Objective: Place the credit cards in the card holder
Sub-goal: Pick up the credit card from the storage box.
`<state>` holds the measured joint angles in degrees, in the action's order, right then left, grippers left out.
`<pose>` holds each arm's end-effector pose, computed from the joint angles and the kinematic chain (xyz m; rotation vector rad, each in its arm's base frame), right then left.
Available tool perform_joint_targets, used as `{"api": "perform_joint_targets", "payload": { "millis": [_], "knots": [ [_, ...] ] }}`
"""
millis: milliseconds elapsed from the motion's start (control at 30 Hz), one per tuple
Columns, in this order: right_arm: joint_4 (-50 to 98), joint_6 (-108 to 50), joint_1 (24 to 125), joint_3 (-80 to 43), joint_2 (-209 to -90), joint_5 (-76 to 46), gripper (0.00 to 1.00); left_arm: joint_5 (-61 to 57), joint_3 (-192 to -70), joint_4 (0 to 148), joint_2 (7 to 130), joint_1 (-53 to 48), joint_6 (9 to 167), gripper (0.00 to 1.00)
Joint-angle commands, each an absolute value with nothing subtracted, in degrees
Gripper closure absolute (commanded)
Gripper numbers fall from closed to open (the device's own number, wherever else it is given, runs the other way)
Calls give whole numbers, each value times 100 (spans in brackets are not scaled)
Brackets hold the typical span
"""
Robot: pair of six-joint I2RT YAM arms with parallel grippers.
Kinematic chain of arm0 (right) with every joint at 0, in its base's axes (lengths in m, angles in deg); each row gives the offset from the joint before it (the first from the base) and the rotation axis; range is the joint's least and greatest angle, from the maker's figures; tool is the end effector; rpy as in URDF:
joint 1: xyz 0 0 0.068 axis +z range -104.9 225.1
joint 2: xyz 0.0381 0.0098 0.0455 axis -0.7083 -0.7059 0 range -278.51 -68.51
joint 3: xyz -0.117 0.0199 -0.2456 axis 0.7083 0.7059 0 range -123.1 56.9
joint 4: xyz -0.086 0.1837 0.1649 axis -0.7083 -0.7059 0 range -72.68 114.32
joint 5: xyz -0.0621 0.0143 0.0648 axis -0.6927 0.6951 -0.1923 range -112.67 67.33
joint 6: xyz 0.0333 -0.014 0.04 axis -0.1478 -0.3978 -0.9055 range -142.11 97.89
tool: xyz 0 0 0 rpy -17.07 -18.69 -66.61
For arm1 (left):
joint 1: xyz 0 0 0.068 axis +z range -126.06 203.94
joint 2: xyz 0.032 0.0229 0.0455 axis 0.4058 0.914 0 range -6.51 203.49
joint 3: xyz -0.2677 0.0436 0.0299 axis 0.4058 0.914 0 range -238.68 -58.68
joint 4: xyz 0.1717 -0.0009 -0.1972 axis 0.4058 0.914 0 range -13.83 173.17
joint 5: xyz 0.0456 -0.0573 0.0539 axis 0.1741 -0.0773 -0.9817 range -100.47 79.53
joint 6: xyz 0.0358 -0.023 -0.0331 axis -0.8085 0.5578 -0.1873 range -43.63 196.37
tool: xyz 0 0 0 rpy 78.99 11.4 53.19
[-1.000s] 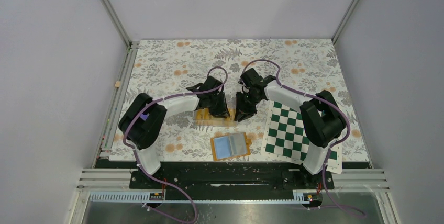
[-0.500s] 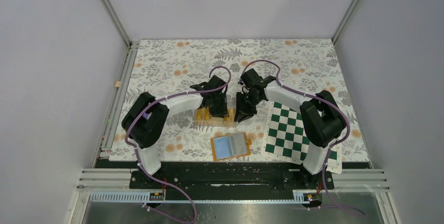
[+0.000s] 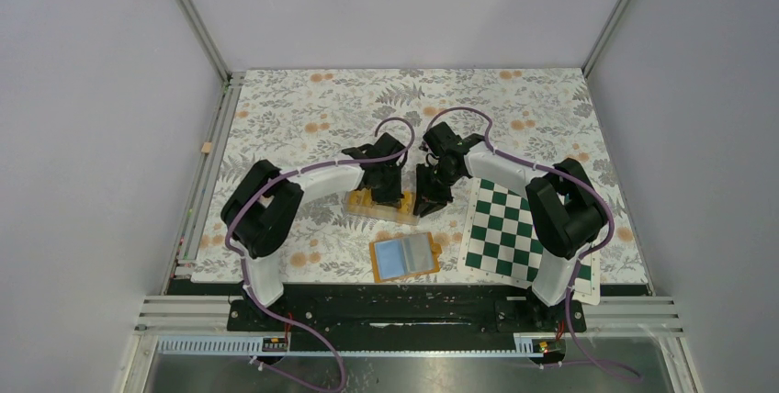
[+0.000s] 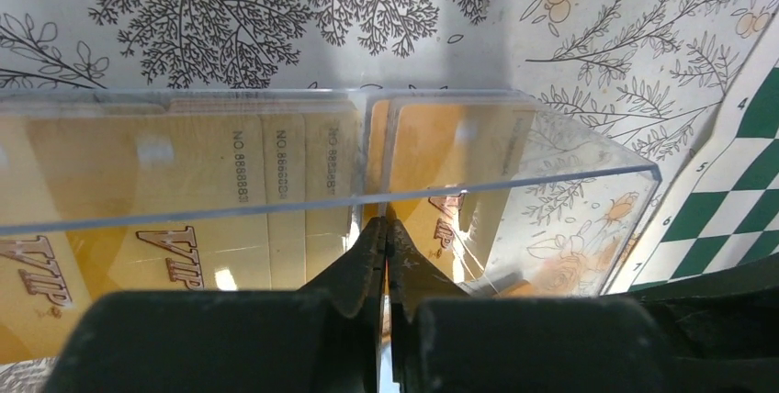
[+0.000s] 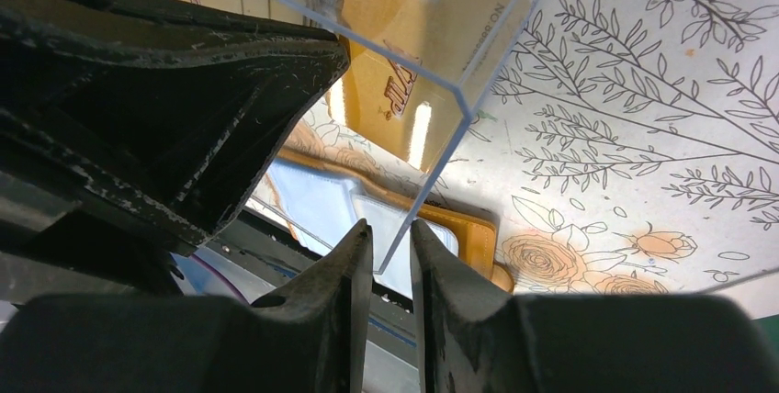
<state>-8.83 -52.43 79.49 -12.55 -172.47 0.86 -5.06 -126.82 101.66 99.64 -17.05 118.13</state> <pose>0.2891 0.2150 0.1817 -0.2238 2.9134 0.8221 0.2788 -0.2466 0.1657 0.0124 2.8069 -0.5366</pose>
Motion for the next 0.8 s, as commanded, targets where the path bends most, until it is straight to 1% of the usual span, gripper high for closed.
{"api": "perform_joint_targets", "payload": {
  "millis": [0,467,500,567,600,667,767],
  "knots": [
    [-798,-5203,7987,-1253,-17168,207,72,-694,-13013,10313,9887,-1913,11718,100],
    [-803,-5207,7984,-1234,-17191,208,72,-1017,-13098,10524,9660,-2064,11698,100],
    [-798,-5206,7990,-1231,-17192,198,72,-1020,-13112,10559,9671,-2066,11698,99],
    [-798,-5201,7990,-1227,-17187,203,72,-1203,-13154,10656,9718,-2062,11683,88],
    [-800,-5198,7989,-1222,-17187,209,72,-1247,-13175,10698,9751,-2061,11681,79],
    [-800,-5199,7989,-1212,-17187,204,72,-1256,-13167,10719,9807,-2042,11679,71],
    [-796,-5199,7985,-1201,-17191,211,72,-1196,-13154,10725,9907,-2009,11689,69]
  ]
}}
